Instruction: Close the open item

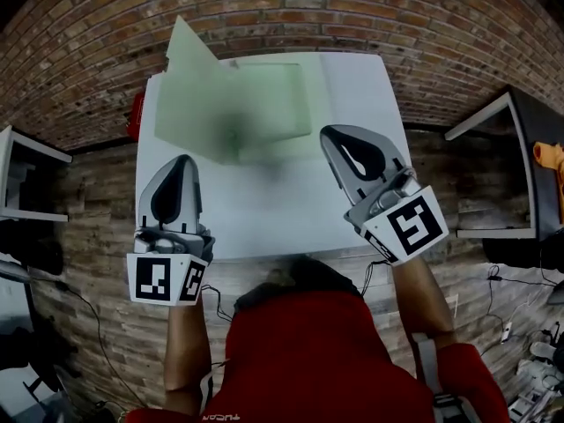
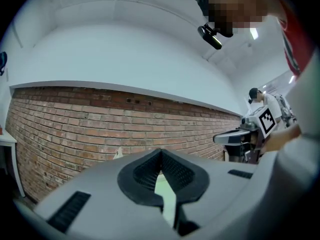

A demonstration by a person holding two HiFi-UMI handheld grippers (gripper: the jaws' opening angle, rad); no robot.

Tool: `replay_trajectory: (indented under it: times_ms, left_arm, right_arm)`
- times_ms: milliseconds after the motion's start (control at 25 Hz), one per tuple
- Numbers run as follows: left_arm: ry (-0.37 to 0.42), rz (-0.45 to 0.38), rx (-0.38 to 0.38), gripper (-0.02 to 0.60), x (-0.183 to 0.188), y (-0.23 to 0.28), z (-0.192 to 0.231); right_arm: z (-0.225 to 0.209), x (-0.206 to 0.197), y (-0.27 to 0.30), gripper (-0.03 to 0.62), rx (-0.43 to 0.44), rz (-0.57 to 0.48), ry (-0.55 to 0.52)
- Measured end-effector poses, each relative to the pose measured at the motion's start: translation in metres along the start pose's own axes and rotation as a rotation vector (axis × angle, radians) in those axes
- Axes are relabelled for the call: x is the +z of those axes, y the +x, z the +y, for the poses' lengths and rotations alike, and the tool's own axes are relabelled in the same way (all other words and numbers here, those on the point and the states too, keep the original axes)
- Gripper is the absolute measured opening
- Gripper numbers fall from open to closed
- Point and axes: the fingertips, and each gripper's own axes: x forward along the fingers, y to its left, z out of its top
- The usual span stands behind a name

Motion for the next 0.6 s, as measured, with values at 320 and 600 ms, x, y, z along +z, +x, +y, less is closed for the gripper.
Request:
replay_trajectory:
  times_ms: [320,600]
  left_arm:
    - [0.011,0.027,0.084,0.012,-0.01,0.024,-0.009]
    - [-0.006,0.063,0.19,0.014,-0.027,0.017,0.015]
  right_arm:
    - [-0.007,-0.002,0.021,0.032,0.121,-0.033,0.02]
    - [-0.01,-0.014,0.042,0.032,0.139,-0.007,0.009]
